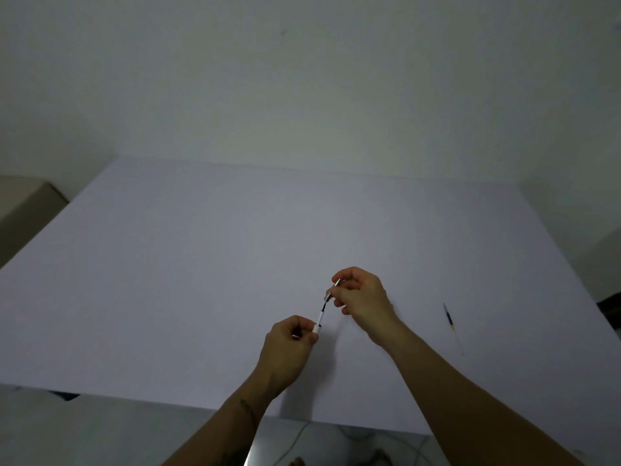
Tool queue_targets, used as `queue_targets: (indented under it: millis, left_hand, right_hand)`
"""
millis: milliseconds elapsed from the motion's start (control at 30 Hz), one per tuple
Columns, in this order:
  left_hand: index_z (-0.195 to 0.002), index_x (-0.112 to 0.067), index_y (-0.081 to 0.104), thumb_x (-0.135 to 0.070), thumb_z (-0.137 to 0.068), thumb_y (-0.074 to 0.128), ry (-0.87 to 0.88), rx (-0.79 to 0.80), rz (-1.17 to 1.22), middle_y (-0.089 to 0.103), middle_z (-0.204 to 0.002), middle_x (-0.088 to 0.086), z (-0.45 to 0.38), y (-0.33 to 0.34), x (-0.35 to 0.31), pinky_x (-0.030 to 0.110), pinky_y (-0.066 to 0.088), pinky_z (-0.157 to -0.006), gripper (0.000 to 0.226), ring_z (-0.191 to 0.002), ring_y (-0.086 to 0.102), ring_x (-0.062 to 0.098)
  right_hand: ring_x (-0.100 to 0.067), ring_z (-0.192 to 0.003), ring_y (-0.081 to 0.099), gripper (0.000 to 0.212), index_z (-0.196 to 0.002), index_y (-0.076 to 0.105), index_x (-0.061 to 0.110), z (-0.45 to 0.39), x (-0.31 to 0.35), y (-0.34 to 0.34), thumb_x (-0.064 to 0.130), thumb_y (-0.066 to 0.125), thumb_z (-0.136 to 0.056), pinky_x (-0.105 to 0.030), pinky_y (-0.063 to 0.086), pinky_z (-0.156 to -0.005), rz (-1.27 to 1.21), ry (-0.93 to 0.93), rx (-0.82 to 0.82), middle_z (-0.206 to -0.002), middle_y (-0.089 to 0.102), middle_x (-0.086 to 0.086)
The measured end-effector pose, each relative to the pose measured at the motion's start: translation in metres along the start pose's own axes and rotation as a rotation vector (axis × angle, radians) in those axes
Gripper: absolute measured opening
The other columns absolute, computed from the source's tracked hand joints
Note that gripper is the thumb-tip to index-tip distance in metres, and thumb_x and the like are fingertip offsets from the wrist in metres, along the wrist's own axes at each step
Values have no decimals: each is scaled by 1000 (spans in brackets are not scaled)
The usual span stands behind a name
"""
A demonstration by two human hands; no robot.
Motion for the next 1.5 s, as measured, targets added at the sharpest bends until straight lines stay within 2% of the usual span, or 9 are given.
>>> queue_targets:
  millis: [233,400,833,967,1067,1233,1333,1400,1500]
  left_hand:
    - [-97,-10,69,-12,-91,61,4,1,-8,67,-90,6,5,2,-4,19,47,-63,10,-82,62,20]
    - [-96,-11,69,-12,-91,61,6,3,-1,67,-89,4,5,4,-4,19,48,-63,10,-81,61,19]
    - [-94,-13,69,-14,-90,62,6,10,-2,68,-87,3,3,11,-4,20,49,-65,8,-80,63,20]
    - [-93,-12,69,-13,-90,61,20,10,6,68,-86,4,3,14,-9,15,49,-58,9,-78,64,19]
    - [-92,-11,69,-11,-90,60,35,19,21,67,-85,6,4,16,-12,9,50,-50,8,-73,63,20]
    - [-90,-13,70,-12,-90,60,46,20,89,67,-81,6,7,15,-11,26,49,-63,10,-75,60,19]
    - [-91,-14,70,-12,-91,60,62,11,101,68,-84,3,6,17,-13,23,49,-69,11,-80,62,17]
    - [-93,-15,70,-13,-92,60,62,9,99,69,-88,3,7,18,-14,21,49,-71,11,-84,63,18]
    - [-93,-15,71,-14,-92,59,61,5,108,70,-88,3,7,20,-13,19,49,-70,12,-85,64,18]
  right_hand:
    - [-16,-69,64,16,-94,67,14,6,2,-4,1,64,-85,-24,52,-58,2,0,25,-87,75,-9]
    - [-15,-67,63,17,-93,66,14,8,5,-10,0,61,-85,-25,50,-58,-59,-9,-26,-81,75,-5]
    - [-15,-69,65,18,-99,67,13,9,-1,-12,1,65,-85,-23,49,-61,20,-6,15,-83,73,-4]
    - [-15,-72,66,30,-110,66,18,12,-5,-11,4,68,-83,-22,50,-63,16,-6,59,-90,75,-9]
    - [-11,-69,64,27,-106,72,15,14,-9,-9,2,70,-82,-12,48,-54,-17,22,79,-90,75,-7]
    - [-12,-71,63,12,-84,77,17,15,-19,-11,7,73,-80,-19,49,-60,9,90,94,-79,73,1]
    - [-17,-69,59,5,-78,72,13,17,-26,-9,13,73,-82,-27,47,-60,-43,158,102,-74,67,-4]
    - [-17,-66,56,12,-75,66,13,18,-29,-6,20,73,-83,-28,45,-58,-37,173,114,-69,62,-4]
    - [-17,-68,57,9,-83,68,15,20,-30,-6,23,71,-85,-28,47,-59,-77,174,143,-74,65,-4]
Point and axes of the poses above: each hand's wrist, its own z-axis away from the middle knuckle, its own y-axis out of the palm, x = y × z, the point moved 2 cm from there along -z, towards the middle knuckle
